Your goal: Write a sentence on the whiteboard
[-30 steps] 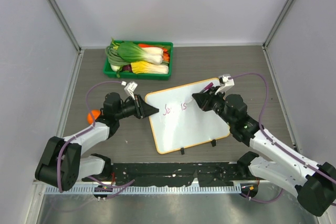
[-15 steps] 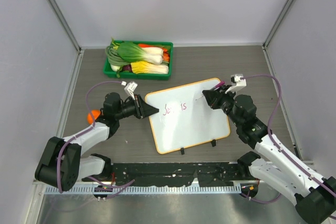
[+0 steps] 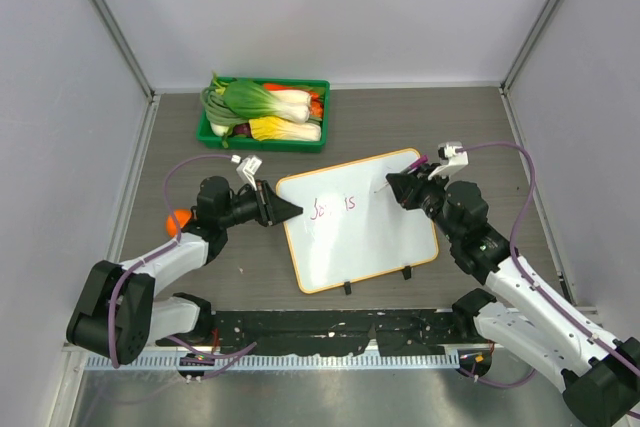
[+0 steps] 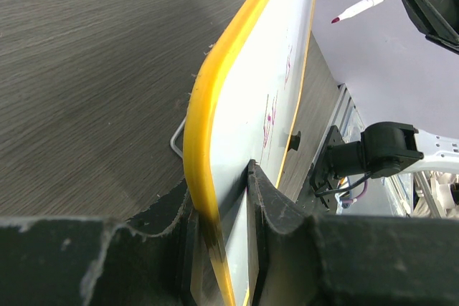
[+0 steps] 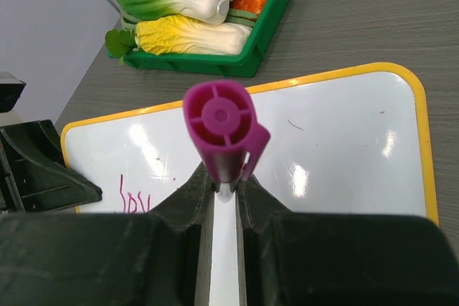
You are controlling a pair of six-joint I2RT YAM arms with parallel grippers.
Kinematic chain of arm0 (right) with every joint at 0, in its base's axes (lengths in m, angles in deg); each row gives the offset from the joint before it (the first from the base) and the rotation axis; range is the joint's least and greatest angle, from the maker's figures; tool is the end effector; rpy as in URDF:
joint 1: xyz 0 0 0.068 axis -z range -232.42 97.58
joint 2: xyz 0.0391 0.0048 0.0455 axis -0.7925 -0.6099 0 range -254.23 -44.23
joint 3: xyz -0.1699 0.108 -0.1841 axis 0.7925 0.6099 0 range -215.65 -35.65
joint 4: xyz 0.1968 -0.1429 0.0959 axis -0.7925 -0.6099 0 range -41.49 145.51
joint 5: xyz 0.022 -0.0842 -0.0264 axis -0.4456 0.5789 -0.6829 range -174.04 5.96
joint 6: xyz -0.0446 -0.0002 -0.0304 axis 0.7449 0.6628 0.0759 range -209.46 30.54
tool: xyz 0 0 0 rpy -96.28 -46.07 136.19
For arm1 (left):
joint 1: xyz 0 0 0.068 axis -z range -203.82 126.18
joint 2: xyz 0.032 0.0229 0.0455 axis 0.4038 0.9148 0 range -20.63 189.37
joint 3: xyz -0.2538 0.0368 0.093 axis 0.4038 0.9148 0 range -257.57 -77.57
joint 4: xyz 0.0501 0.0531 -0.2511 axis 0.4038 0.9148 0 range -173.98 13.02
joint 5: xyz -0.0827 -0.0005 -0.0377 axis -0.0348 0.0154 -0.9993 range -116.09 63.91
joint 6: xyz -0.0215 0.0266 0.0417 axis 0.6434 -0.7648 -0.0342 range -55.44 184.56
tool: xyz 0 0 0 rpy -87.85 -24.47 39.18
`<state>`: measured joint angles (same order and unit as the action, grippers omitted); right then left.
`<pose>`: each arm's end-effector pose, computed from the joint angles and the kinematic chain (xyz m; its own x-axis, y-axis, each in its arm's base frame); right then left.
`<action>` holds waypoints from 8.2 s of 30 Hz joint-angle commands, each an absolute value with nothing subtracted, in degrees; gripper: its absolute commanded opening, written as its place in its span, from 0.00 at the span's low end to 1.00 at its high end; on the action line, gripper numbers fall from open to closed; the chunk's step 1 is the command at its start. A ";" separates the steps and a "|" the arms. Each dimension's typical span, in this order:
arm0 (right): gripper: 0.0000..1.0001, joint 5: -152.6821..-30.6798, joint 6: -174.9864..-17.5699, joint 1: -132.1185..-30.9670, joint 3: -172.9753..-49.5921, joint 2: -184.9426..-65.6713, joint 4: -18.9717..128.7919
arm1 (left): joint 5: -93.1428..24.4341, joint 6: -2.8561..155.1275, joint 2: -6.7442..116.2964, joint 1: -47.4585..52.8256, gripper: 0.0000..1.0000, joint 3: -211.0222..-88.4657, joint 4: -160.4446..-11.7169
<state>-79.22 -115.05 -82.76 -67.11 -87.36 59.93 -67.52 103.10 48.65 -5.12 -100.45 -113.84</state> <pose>0.1639 0.0925 0.2894 -0.2846 0.3319 -0.8993 -0.3422 0.8412 0.4188 0.2156 -0.0978 0.1957 -0.7351 -0.2445 -0.6324 0.4898 0.4534 -0.7447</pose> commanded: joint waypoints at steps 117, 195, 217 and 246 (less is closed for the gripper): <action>0.01 -83.16 -114.60 -82.65 -67.29 -95.56 67.73 | -60.02 93.56 49.77 -5.01 0.00 -98.84 -108.94; 0.01 -80.79 -114.25 -82.65 -66.67 -92.22 60.78 | -59.84 93.47 49.59 -5.01 0.00 -98.84 -108.94; 0.01 -76.92 -113.99 -82.65 -72.21 -93.62 61.75 | -60.02 93.47 49.77 -5.01 0.00 -98.84 -108.85; 0.01 -76.92 -112.23 -82.65 -71.07 -95.99 60.17 | -59.93 93.56 49.60 -5.01 0.00 -98.84 -108.85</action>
<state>-76.42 -113.32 -82.76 -69.78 -95.27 59.78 -67.50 103.08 48.62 -5.12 -100.43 -113.71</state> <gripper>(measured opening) 0.178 0.261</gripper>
